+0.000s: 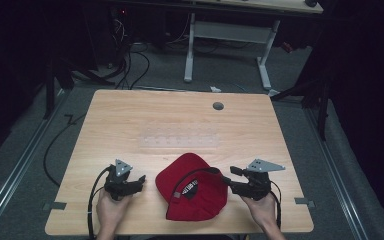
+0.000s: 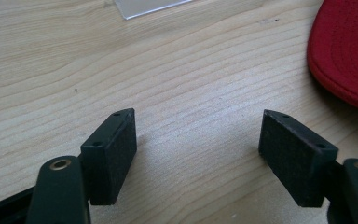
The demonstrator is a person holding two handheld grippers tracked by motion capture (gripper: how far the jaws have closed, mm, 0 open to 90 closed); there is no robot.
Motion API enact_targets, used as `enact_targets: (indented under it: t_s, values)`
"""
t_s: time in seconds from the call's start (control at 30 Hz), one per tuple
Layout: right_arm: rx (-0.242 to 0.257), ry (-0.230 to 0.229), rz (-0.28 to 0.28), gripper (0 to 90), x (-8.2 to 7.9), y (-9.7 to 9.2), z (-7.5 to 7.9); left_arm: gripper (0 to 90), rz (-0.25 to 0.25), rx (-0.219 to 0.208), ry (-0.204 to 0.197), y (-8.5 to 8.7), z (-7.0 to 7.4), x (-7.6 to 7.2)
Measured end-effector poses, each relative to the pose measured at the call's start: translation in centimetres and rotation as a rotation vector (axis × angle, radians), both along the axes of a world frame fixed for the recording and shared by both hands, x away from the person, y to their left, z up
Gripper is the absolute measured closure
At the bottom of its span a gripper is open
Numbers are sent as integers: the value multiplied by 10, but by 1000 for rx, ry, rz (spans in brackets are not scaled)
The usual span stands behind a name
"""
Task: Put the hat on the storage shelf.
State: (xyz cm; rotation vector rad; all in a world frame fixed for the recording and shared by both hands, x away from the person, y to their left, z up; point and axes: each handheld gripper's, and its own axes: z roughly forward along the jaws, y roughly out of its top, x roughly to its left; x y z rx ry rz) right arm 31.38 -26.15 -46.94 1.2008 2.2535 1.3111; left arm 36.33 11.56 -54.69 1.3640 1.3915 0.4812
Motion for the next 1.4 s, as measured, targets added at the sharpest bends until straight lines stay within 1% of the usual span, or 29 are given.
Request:
enact_targets:
  t_s: [0.4, 0.57, 0.6, 0.7, 0.77, 0.9, 1.03, 1.1, 1.13, 1.17, 1.23, 1.3, 1.33, 1.4]
  values:
    - [-23, 57, 19, 443, 12, 11, -15, 278, 0, 1, 1, 0, 0, 0]
    - [-34, 63, 25, 444, 16, 16, -19, 277, -1, 1, 0, 0, 0, 0]
    - [-29, 70, 27, 445, 17, 17, -21, 276, -1, 1, 0, 0, 0, 0]
    - [-32, 74, 33, 448, 19, 20, -23, 276, -1, 1, 0, 0, 0, 0]
    - [-40, 74, 40, 450, 21, 23, -26, 276, -1, 1, 0, 0, 0, 0]
    - [-40, 90, 49, 463, 24, 26, -31, 275, -3, 1, 1, 0, 0, 0]
    - [-46, 97, 56, 503, 26, 30, -35, 272, -3, 1, 1, 0, 0, 0]
    - [-58, 99, 62, 539, 27, 32, -38, 272, -3, 2, 1, 0, 0, 0]
    - [-59, 104, 62, 584, 27, 33, -40, 272, -3, 1, 1, 0, 0, 0]
    - [-59, 104, 62, 584, 27, 33, -40, 272, -3, 1, 1, 0, 0, 0]
    - [-55, 110, 64, 632, 28, 34, -42, 273, -6, -1, 1, 0, 0, 0]
    - [-64, 111, 66, 668, 28, 34, -44, 282, -9, -2, 0, 0, 0, 0]
    - [-61, 113, 67, 679, 28, 34, -45, 287, -11, 1, -2, -1, 0, -1]
    - [-37, 130, 68, 716, 29, 32, -47, 297, -13, 1, -3, -1, 0, -1]
